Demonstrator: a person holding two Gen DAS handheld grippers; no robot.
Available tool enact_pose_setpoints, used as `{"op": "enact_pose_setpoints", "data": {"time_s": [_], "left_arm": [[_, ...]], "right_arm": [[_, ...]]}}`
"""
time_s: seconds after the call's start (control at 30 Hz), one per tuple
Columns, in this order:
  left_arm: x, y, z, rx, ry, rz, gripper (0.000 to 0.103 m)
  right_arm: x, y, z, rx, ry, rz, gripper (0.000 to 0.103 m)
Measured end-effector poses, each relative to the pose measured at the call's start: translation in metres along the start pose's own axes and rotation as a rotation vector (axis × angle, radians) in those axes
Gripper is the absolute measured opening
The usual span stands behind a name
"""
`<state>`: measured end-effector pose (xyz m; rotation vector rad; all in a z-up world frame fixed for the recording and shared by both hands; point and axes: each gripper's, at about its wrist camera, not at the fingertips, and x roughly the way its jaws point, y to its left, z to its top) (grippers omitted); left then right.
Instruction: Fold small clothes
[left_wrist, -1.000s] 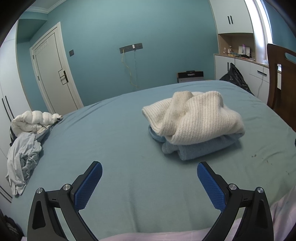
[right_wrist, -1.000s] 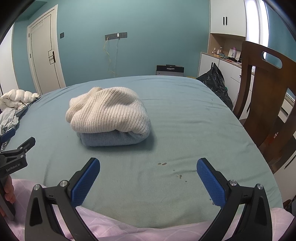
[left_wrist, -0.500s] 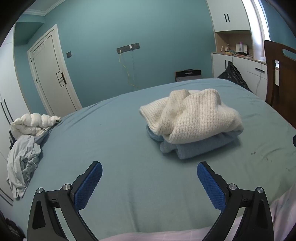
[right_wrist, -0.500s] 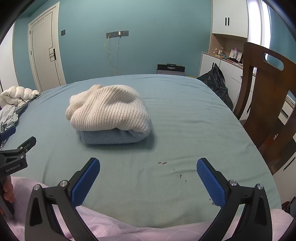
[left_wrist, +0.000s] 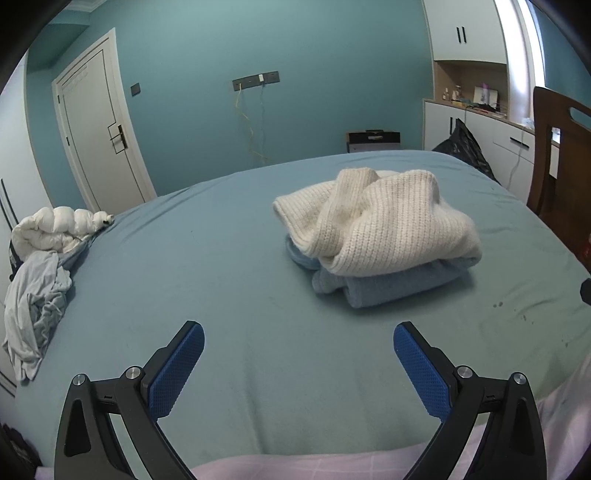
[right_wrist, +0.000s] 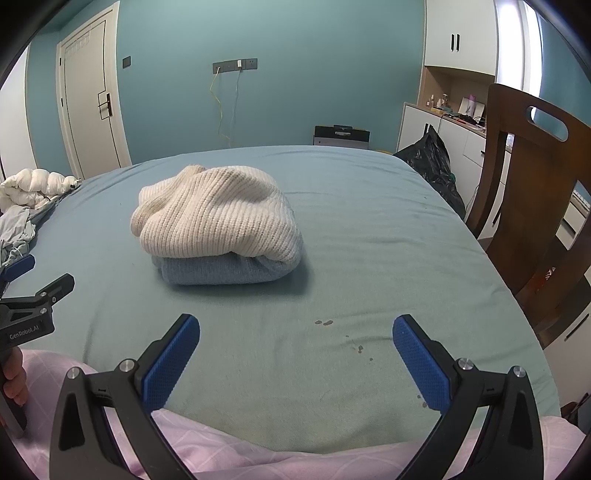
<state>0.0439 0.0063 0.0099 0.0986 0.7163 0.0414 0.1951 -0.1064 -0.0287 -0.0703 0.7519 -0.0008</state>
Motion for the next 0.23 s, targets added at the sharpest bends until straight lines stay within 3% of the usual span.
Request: {"op": "enact_pose_setpoints", "data": {"time_s": [0.23], "left_arm": [[-0.0055,0.0016,0.0010,0.006,-0.044,0.022,0.103]], "right_arm": [[0.0005,0.0003,0.0001,-0.001,0.002,-0.001,0.102]]}}
